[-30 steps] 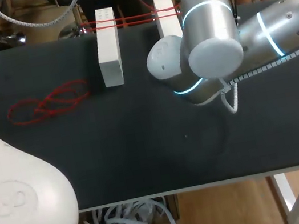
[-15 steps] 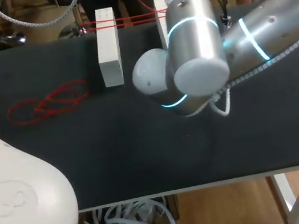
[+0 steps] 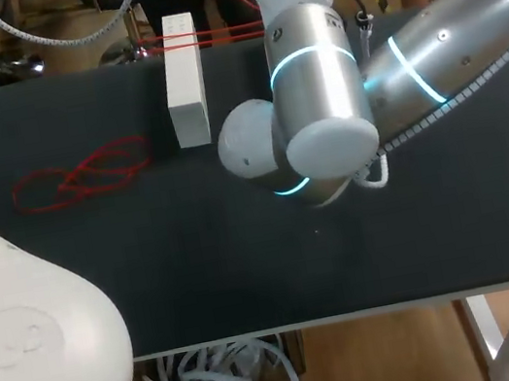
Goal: Grab the tape and strap the tape.
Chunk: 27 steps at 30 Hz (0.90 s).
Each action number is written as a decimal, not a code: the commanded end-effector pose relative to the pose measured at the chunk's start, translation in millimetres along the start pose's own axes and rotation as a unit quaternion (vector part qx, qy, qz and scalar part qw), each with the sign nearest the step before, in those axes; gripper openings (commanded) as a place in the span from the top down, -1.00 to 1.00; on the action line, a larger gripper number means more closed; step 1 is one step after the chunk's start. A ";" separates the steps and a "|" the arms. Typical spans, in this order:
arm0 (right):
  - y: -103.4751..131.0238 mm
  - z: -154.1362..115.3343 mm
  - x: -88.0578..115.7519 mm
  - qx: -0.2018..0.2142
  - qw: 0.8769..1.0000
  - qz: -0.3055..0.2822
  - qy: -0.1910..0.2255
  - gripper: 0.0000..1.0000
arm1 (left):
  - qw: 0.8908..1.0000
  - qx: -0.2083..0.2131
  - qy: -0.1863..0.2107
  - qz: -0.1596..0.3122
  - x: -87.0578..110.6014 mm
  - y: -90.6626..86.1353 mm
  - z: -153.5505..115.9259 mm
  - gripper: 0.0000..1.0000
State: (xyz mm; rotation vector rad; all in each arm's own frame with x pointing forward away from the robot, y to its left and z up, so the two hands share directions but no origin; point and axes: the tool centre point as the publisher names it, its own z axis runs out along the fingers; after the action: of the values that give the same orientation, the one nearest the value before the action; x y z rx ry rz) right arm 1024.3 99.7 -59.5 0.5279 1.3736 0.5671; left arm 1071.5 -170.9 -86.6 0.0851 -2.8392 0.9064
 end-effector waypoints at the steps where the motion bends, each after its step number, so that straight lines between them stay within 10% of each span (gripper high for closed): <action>1: -3.2 0.4 -2.4 -0.012 0.999 -0.047 0.007 1.00 | 1.000 -0.002 0.000 -0.001 0.6 -0.7 -0.7 1.00; 27: 48.7 44.3 28.2 0.058 0.954 -0.271 0.113 1.00 | 1.000 -0.002 0.000 -0.001 0.6 -0.7 -0.7 1.00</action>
State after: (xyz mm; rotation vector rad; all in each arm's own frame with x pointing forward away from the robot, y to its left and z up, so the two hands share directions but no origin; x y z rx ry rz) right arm 1062.5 151.5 -51.2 0.1722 1.6473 0.1291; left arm 1071.5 -170.8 -86.6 0.0851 -2.8391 0.9069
